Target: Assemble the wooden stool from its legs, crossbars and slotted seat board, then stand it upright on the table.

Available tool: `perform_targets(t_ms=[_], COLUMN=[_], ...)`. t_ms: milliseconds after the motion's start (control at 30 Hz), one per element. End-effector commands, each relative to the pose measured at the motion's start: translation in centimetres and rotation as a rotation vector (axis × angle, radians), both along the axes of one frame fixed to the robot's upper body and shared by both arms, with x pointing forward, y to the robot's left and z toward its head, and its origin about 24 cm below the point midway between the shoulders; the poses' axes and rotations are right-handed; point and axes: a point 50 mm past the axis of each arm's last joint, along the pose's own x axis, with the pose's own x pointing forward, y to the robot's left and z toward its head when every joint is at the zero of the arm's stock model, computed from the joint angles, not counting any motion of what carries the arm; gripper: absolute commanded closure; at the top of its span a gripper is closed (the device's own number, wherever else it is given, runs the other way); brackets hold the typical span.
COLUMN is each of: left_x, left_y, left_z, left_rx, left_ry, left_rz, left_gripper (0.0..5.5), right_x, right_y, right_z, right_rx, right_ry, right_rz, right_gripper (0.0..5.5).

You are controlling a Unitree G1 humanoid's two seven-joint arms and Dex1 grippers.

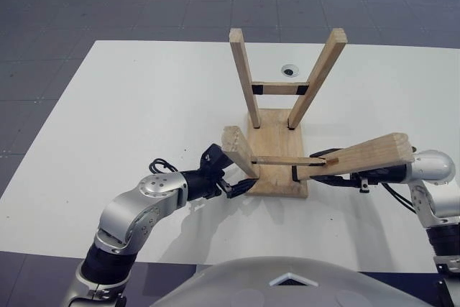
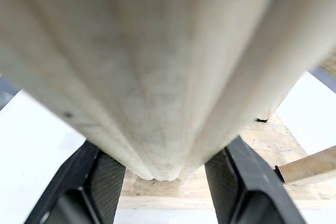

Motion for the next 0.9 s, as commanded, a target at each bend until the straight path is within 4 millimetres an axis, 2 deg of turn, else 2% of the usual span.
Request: perform_targets(t_ms=[33, 200, 467, 700, 900], left_x=[0.0, -0.1, -0.3, -0.3, -0.3], left_y=[-0.1, -0.2, -0.6, -0.9, -1.1], left_z=[0.0, -0.1, -0.2, -0.3, -0.5], left_rx=[0.011, 0.007, -0.001, -0.014, -0.021], left_ry=[-0.005, -0.002, 0.002, 0.001, 0.003], left_rz=[0.013, 0.019, 0.022, 0.034, 0.043], left_gripper=[1.03, 1.03, 1.03, 1.03, 1.03], right_x=[-0.7, -1.1, -2.3, -2.7, -3.0], right_y=[-1.0, -0.7, -0.3, -2.2, -1.9], right_z=[-2.0, -2.1, -3.0, -5.5, -6.2], right_rx=[-0.200, -0.254, -0.299, -0.525, -0.593], right_ry=[0.165, 0.217, 0.194, 0.376, 0.432], right_rz=[-0.028, -0.012, 0.038, -0.013, 0.014], right_gripper=[3.48, 3.48, 3.48, 3.48, 3.48])
